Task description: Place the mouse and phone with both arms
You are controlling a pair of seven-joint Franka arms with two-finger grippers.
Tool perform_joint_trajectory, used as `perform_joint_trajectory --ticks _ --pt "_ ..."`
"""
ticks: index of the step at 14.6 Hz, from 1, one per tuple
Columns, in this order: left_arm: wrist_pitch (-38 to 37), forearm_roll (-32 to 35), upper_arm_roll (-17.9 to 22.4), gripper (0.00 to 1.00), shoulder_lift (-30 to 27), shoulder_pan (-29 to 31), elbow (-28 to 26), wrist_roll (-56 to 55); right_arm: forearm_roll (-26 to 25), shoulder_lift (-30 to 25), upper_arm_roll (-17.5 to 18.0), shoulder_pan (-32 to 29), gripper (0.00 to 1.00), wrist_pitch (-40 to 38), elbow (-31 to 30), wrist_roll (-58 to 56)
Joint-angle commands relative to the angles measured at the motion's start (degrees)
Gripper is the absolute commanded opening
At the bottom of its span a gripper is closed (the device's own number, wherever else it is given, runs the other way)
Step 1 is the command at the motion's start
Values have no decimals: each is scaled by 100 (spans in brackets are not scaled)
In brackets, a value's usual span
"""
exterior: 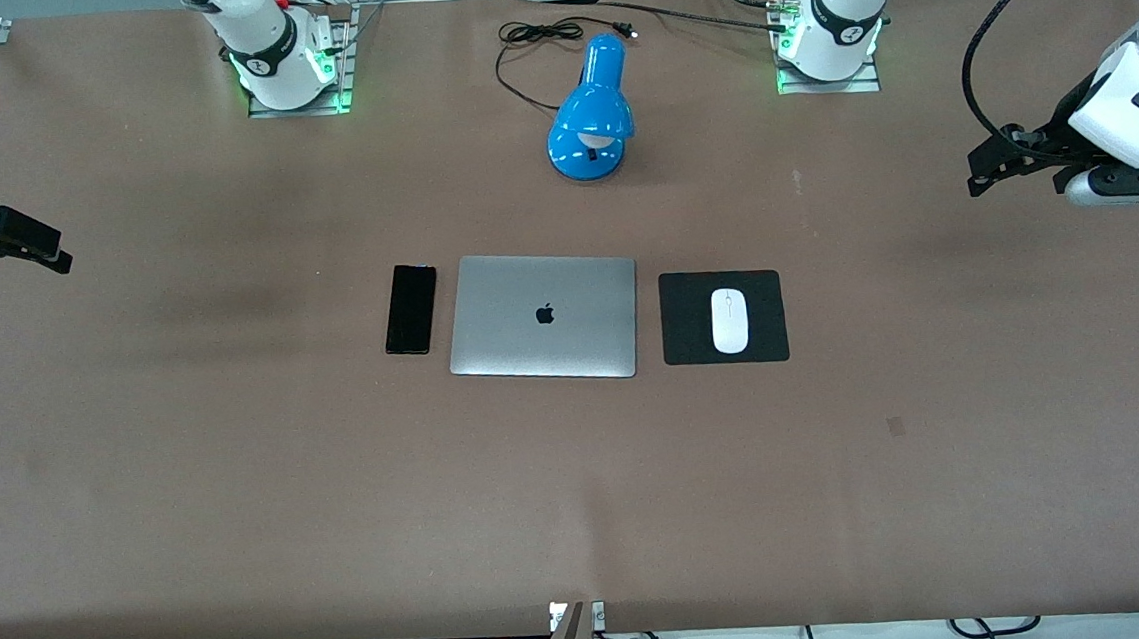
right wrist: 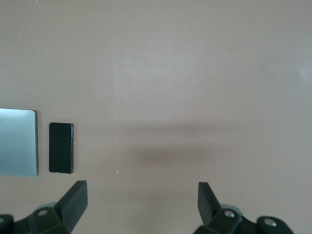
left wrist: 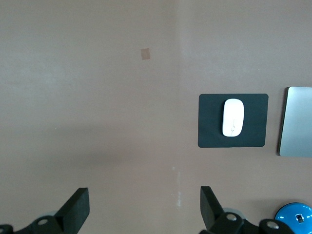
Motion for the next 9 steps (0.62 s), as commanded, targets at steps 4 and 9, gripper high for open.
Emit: perform_joint_trajectory --ticks 4,9 --pt "-121 83 53 100 58 -66 130 78 -74 -174 23 45 100 50 -176 -133" --pt "-121 83 53 100 58 -66 130 69 -74 -174 23 45 100 58 -185 -124"
